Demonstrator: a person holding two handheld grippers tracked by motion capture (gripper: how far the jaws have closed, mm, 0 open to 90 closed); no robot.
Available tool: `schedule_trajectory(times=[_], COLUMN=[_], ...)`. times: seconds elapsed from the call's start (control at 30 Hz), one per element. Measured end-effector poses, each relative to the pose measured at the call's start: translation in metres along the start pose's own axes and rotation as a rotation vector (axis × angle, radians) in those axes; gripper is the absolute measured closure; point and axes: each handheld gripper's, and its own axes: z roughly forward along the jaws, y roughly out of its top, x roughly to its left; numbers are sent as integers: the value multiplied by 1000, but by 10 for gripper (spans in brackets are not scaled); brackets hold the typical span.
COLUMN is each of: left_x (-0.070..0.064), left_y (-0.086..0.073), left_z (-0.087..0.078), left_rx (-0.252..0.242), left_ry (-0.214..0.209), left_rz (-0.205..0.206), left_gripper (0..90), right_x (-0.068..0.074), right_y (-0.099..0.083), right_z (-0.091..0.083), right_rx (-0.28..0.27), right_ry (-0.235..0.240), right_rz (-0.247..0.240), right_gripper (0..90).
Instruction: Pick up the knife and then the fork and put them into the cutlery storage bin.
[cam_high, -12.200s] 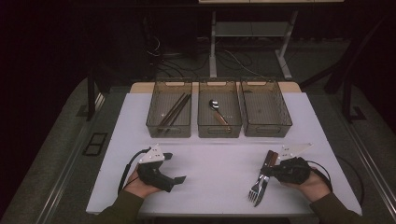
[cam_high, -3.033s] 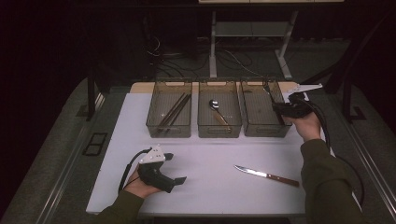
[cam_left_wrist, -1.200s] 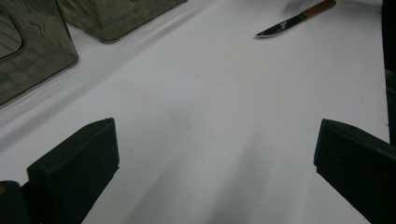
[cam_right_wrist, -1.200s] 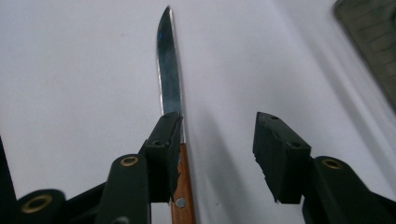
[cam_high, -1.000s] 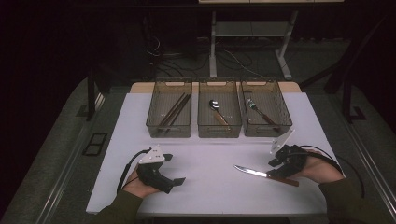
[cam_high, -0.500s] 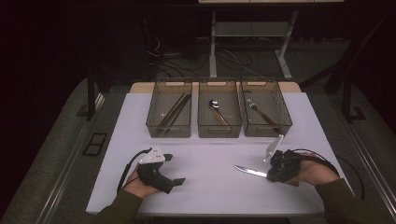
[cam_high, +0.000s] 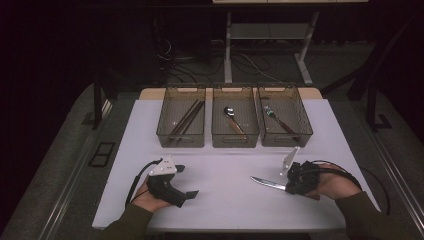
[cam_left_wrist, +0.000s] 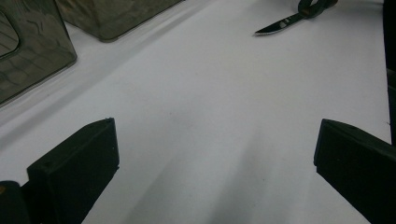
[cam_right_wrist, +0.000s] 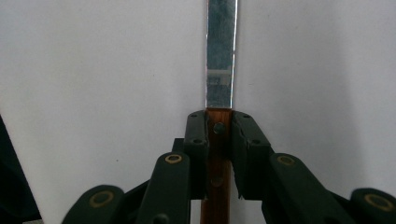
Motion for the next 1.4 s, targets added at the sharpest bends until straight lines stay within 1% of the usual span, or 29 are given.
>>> schedule_trajectory(times=[0.17, 0.2, 0.23, 0.4, 0.63, 0.67, 0.83, 0.93, 0.97, 1.1, 1.13, 1.17, 1.23, 1.4], left_x=[0, 0, 0, 0, 0, 0, 0, 0, 0, 0, 0, 0, 0, 0], left_y=[0, 0, 0, 0, 0, 0, 0, 0, 0, 0, 0, 0, 0, 0], left_z=[0, 0, 0, 0, 0, 0, 0, 0, 0, 0, 0, 0, 0, 0], left_rx=[-1, -1, 0, -1, 0, 0, 0, -1, -2, -3, -3, -3, -4, -6], left_ry=[0, 0, 0, 0, 0, 1, 0, 0, 0, 0, 0, 0, -1, -1], left_rz=[-1, 0, 0, 0, 0, 0, 0, 0, 0, 2, 2, 2, 1, -1], left_gripper=[0, 0, 0, 0, 0, 0, 0, 0, 0, 0, 0, 0, 0, 0], right_x=[-2, -3, -4, -7, -14, -15, -20, -23, -23, -27, -28, -29, -30, -36], right_y=[-2, -2, -2, -4, -10, -11, -14, -17, -17, -22, -23, -24, -26, -32], right_z=[0, -1, -1, -3, -8, -9, -14, -17, -18, -21, -22, -23, -26, -34], right_rx=[-20, -29, -32, -68, -134, -142, -196, -232, -248, -287, -297, -310, -332, -409], right_ry=[13, 24, 20, 12, -1, -9, -18, -19, -12, -24, -23, -33, -38, -59], right_rz=[12, 20, 17, 35, 82, 87, 118, 143, 158, 183, 196, 198, 223, 272], right_gripper=[772, 771, 771, 772, 772, 772, 772, 772, 772, 772, 773, 773, 773, 772])
